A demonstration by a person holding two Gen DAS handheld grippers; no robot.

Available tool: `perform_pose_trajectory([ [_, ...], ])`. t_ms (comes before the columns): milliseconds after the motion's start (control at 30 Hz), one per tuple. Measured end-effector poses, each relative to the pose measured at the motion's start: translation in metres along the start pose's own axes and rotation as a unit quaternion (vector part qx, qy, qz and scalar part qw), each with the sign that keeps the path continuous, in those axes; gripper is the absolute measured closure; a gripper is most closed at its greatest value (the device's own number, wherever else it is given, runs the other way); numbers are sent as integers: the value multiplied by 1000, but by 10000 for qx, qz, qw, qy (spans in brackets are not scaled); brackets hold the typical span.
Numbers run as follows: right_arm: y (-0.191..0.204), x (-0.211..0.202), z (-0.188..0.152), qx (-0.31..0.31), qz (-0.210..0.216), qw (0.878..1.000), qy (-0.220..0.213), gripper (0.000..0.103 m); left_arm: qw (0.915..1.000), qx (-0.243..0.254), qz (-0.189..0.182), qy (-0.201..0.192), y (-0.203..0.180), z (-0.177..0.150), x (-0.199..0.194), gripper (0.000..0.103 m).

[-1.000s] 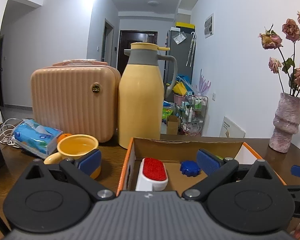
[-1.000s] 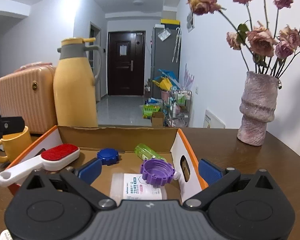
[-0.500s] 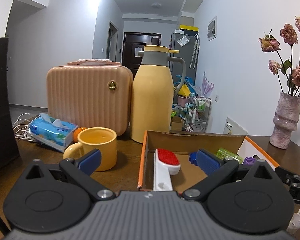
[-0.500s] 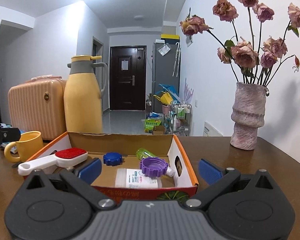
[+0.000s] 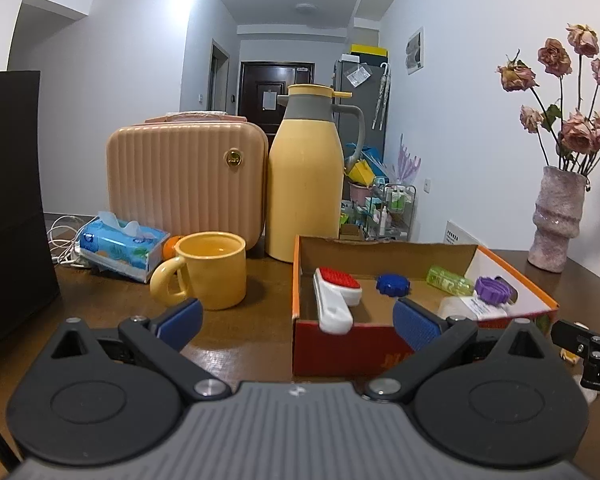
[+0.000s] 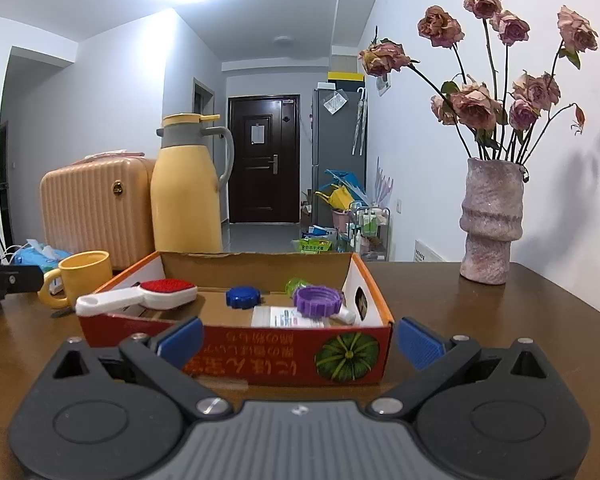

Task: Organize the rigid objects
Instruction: 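Withdraw both tools from the box toward the remaining lids, then grasp the clear purple-rimmed lid with the right tool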

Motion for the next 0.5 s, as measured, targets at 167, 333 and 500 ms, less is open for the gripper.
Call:
perform_pose_trajectory([
  [167,2,-14,-9,-4,27,10000,39,0,10000,14,-30,75,4,-7,-13,0],
  [333,5,-23,-9,-13,51,10000,28,0,9998,59,-105,134,3,-6,-25,0],
  [500,10,-36,-7,-59,176,9998,72,0,9995,77,-201,248,5,-5,-40,0],
])
Point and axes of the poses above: each gripper's, at about its wrist camera, not at the fingertips, and x roughly the way its jaws point, y to its left, z to its top, the point moved 8 cm from there along x, roughly the way its jaws point, and after that the axes turned 9 degrees about -y, right-handed, at the moved point
